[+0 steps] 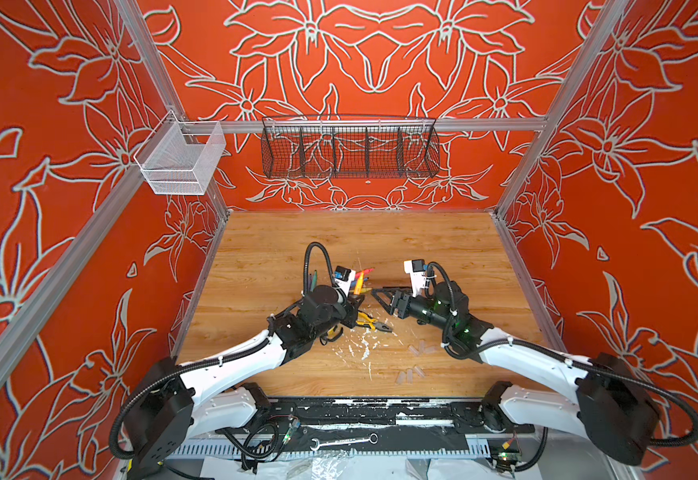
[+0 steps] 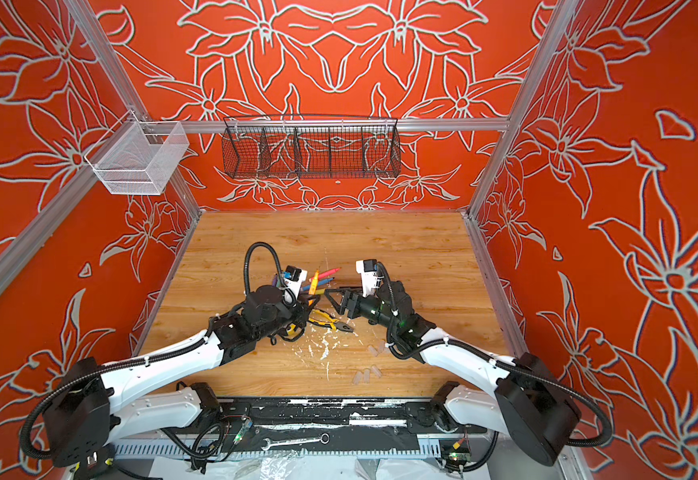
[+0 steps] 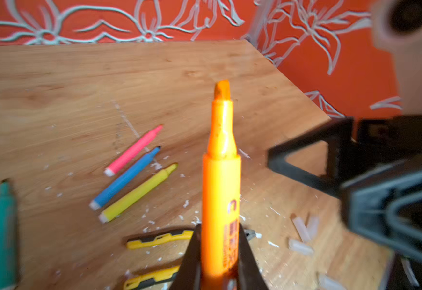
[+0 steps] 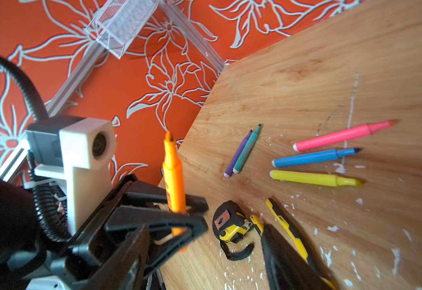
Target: Insert the pens into the pen caps
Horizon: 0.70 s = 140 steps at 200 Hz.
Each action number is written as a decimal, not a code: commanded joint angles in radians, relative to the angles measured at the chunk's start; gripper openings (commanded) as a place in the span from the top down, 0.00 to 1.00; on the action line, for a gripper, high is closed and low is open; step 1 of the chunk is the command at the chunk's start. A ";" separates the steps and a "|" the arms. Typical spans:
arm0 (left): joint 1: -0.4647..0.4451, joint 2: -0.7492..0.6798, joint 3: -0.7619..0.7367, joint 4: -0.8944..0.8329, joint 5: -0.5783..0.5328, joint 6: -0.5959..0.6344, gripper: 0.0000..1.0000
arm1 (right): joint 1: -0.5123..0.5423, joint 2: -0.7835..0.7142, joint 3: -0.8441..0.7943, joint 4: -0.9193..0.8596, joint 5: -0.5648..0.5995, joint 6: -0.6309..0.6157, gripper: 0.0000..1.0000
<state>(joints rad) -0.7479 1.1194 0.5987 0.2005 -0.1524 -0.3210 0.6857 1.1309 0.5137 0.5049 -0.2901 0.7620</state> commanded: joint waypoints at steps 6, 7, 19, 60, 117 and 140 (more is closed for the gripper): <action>0.045 -0.078 -0.046 0.000 -0.187 -0.114 1.00 | 0.008 -0.094 0.073 -0.334 0.260 -0.020 0.21; 0.047 -0.080 -0.047 0.000 -0.181 -0.113 1.00 | 0.008 -0.097 0.074 -0.347 0.267 -0.019 0.21; 0.055 -0.105 -0.059 0.013 -0.121 -0.081 1.00 | 0.010 -0.125 0.122 -0.468 0.316 -0.015 0.24; 0.055 -0.124 -0.056 0.014 0.003 0.018 1.00 | 0.073 -0.202 0.257 -0.909 0.336 -0.037 0.29; 0.055 -0.192 -0.088 0.023 -0.013 0.045 1.00 | 0.428 -0.222 0.243 -1.297 0.544 0.015 0.34; 0.054 -0.208 -0.102 0.028 -0.019 0.057 1.00 | 0.529 -0.215 0.194 -1.357 0.554 0.118 0.38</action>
<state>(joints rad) -0.6937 0.9295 0.5171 0.2070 -0.1616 -0.2882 1.1389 0.9123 0.7578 -0.6743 0.1799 0.7616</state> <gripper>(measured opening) 0.148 0.637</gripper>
